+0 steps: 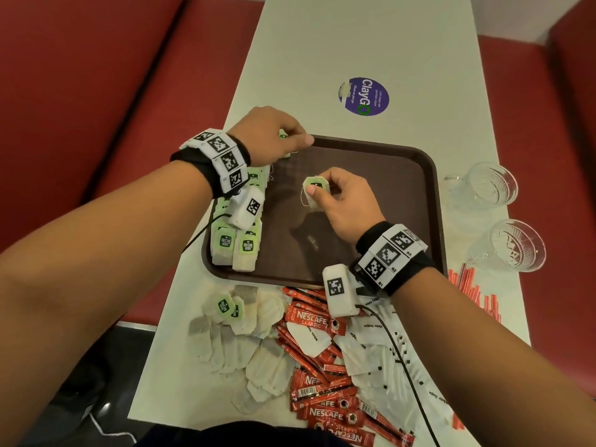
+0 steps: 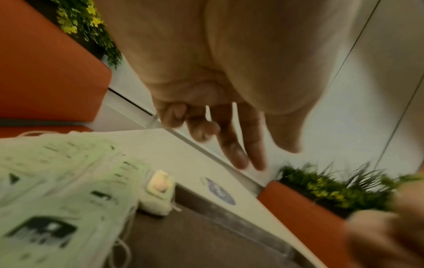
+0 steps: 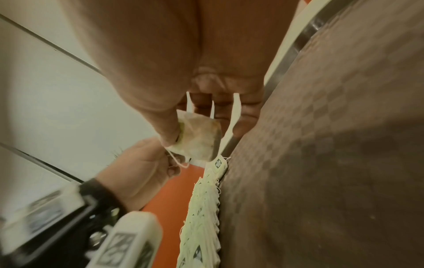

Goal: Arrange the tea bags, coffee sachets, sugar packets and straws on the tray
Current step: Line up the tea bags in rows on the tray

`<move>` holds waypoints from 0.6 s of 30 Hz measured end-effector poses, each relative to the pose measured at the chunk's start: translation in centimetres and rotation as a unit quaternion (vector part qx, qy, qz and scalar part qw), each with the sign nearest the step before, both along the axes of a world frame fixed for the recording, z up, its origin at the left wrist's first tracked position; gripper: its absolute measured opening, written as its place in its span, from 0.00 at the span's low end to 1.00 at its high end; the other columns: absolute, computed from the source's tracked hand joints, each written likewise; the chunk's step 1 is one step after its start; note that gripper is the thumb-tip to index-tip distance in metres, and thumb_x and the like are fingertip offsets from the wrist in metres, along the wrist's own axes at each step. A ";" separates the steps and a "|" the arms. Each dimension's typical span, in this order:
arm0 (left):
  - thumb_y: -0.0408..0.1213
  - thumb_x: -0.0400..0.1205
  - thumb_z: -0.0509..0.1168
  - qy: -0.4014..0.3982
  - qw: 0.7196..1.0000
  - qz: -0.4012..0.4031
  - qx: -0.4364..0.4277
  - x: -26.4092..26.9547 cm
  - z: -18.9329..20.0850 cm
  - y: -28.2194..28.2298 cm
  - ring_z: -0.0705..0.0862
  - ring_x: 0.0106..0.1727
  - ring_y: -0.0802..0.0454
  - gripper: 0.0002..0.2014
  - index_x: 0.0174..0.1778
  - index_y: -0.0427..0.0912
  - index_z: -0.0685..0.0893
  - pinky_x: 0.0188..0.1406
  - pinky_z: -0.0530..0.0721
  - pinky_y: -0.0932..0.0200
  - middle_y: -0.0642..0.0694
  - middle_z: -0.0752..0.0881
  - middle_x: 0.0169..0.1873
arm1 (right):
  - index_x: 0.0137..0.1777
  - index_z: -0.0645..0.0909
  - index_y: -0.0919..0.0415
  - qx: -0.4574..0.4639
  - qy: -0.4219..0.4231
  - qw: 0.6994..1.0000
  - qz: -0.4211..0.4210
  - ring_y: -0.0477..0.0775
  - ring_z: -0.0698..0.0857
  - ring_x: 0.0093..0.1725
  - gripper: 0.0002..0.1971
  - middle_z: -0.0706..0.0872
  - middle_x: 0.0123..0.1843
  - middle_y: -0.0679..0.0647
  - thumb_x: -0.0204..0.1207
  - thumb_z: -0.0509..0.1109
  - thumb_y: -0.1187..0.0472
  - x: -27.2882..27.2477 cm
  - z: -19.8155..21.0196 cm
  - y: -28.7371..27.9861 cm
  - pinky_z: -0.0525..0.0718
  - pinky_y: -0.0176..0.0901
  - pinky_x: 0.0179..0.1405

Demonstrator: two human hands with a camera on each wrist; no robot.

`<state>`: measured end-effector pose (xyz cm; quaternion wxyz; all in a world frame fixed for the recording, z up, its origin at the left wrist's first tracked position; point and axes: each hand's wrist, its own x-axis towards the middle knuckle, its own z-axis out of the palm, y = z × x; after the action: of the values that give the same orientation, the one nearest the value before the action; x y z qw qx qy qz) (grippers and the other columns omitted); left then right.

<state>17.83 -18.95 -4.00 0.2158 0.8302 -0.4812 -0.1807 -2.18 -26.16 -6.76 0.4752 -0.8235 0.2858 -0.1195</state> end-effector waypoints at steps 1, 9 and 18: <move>0.63 0.81 0.65 0.045 0.999 -0.023 -0.001 -0.7 0.8 0.7 0.84 0.45 0.62 0.19 0.52 0.54 0.91 0.47 0.79 0.61 0.59 0.89 0.45 | 0.45 0.83 0.54 0.002 -0.005 1.000 -0.003 0.50 0.84 0.42 0.06 0.86 0.41 0.47 0.80 0.73 0.53 0.1 0.0 0.0 0.86 0.58 0.50; 0.46 0.83 0.70 0.068 0.994 -0.075 -0.043 -3.0 1.0 4.0 0.82 0.40 0.57 0.05 0.48 0.51 0.89 0.44 0.79 0.58 0.55 0.87 0.38 | 0.44 0.83 0.55 -0.008 0.002 1.000 -0.001 0.46 0.80 0.36 0.09 0.84 0.37 0.47 0.76 0.78 0.52 0.7 0.1 0.0 0.81 0.46 0.38; 0.43 0.84 0.69 0.066 0.995 0.059 -0.055 -0.9 0.0 3.1 0.81 0.35 0.66 0.04 0.50 0.49 0.88 0.39 0.78 0.68 0.55 0.88 0.40 | 0.59 0.82 0.55 -0.019 0.099 0.992 0.078 0.40 0.82 0.40 0.14 0.85 0.40 0.42 0.78 0.75 0.50 0.1 -0.2 0.1 0.82 0.40 0.47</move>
<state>16.91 -15.82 -3.99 0.3024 0.8301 -0.4257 -0.1954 -2.08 -26.09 -6.95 0.4372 -0.8597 0.2641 -0.0057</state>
